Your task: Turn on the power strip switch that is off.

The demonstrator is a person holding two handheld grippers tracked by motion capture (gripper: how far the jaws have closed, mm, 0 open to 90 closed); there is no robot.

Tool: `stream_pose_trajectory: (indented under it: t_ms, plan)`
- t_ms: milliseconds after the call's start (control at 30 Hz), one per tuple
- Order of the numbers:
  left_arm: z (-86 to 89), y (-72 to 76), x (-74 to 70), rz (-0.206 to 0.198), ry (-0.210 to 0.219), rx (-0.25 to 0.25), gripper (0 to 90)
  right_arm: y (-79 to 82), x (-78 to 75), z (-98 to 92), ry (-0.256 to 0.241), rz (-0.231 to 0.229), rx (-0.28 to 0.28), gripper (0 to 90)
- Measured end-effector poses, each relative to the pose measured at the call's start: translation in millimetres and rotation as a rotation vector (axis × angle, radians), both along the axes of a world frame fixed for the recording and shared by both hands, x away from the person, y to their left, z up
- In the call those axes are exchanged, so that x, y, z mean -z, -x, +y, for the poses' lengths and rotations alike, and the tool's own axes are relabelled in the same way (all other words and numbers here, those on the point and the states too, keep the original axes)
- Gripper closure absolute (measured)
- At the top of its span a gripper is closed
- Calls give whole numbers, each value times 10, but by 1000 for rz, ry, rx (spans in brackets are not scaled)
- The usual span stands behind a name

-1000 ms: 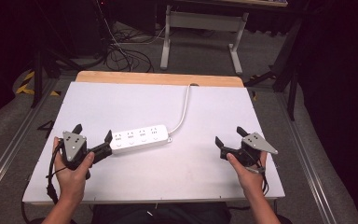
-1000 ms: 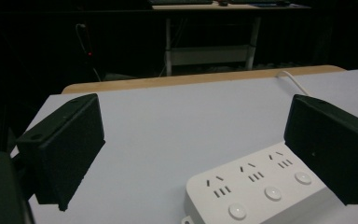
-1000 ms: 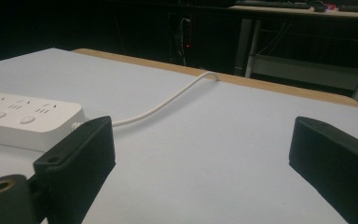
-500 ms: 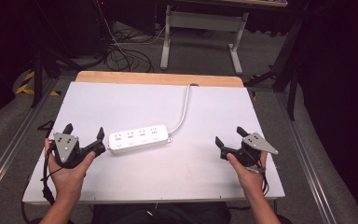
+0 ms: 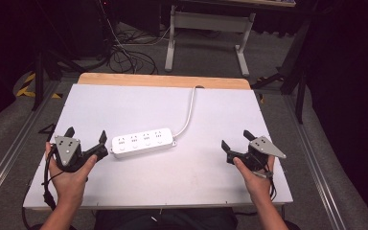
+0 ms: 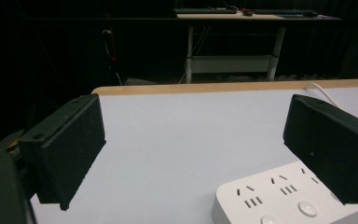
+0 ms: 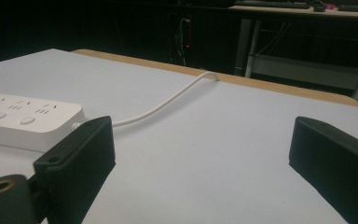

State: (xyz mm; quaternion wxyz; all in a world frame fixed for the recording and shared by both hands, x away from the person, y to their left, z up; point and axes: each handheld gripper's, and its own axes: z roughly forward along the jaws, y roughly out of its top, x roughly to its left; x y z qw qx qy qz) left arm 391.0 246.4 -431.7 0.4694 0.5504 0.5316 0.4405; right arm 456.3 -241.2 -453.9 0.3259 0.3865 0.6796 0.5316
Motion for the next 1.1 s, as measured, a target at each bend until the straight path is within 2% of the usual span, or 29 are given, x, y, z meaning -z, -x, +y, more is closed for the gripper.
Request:
stream_pose_trajectory:
  t_ms: [500, 800, 933, 1033, 1100]
  plan:
    - [-19, -4, 9, 1, 0, 21, 68, 4, -4, -1, -5, 0, 2, 73]
    - [-19, -12, 14, 2, -9, 17, 76, 9, -7, -6, -2, -3, 3, 73]
    - [-24, -15, 13, 3, -10, 0, 123, 6, -5, -10, 0, -3, 3, 73]
    - [-15, -14, 15, 9, -17, -16, 258, 6, -6, -8, 0, -4, 2, 73]
    - [-11, -15, 17, 7, -13, -17, 288, 4, -6, -7, -1, -3, 0, 73]
